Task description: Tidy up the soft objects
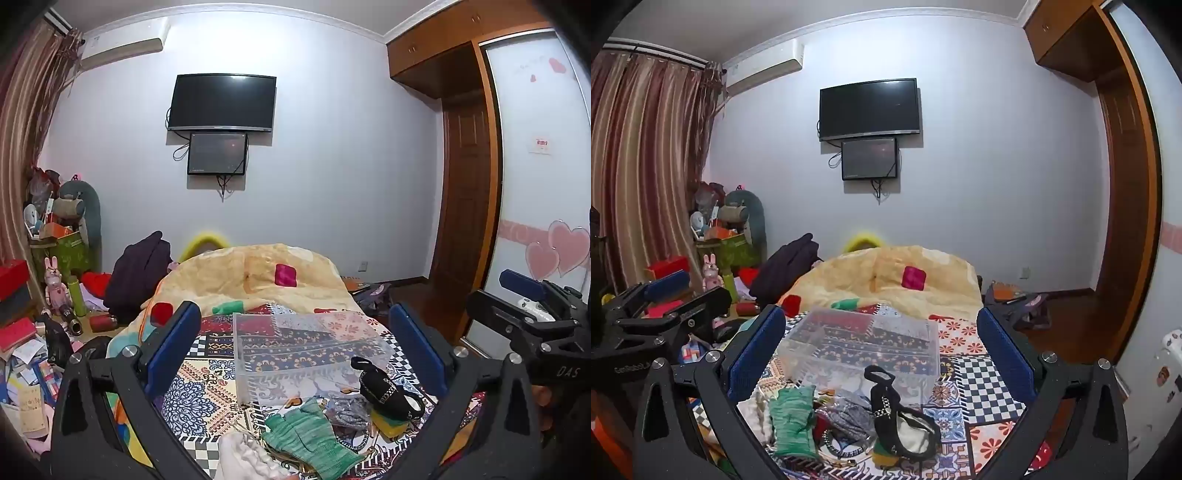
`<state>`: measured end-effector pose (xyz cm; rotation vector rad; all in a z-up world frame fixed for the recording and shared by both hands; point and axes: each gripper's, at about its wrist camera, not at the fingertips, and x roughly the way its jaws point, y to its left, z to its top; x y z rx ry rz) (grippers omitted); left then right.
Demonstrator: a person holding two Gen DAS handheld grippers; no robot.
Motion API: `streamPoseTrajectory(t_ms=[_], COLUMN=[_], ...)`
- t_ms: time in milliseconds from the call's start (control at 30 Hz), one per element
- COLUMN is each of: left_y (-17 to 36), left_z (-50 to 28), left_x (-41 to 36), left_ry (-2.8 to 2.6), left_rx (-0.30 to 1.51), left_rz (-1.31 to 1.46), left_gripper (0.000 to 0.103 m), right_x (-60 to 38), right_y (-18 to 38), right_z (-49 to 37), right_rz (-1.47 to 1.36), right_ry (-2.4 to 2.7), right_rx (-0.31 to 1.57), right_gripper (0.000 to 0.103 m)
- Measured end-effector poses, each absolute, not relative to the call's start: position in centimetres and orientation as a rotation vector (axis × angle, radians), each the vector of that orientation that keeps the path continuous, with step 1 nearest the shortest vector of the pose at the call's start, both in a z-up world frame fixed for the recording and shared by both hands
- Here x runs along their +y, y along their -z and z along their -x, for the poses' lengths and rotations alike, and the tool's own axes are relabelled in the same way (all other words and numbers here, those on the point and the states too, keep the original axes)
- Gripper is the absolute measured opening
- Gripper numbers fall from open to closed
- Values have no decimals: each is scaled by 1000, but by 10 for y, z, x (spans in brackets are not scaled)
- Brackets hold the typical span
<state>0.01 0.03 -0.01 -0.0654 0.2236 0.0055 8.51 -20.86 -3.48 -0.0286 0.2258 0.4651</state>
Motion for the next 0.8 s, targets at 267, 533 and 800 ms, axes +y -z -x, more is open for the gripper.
streamPoseTrajectory(t_ms=[267,533,800], left_y=[6,2,3], left_z=[-2,1,3], left_x=[-4,-5,-6], left_ry=[-4,2,5], left_rx=[223,217,211], left_rz=[50,36,32], left_gripper=[103,103,103], right_x=[-209,-210,-212], right_y=[34,32,33], right_z=[-84,-83,-84], right_rz=[26,7,0], right_ry=[-467,-467,-473], right_rx=[232,235,236], right_gripper=[103,103,103])
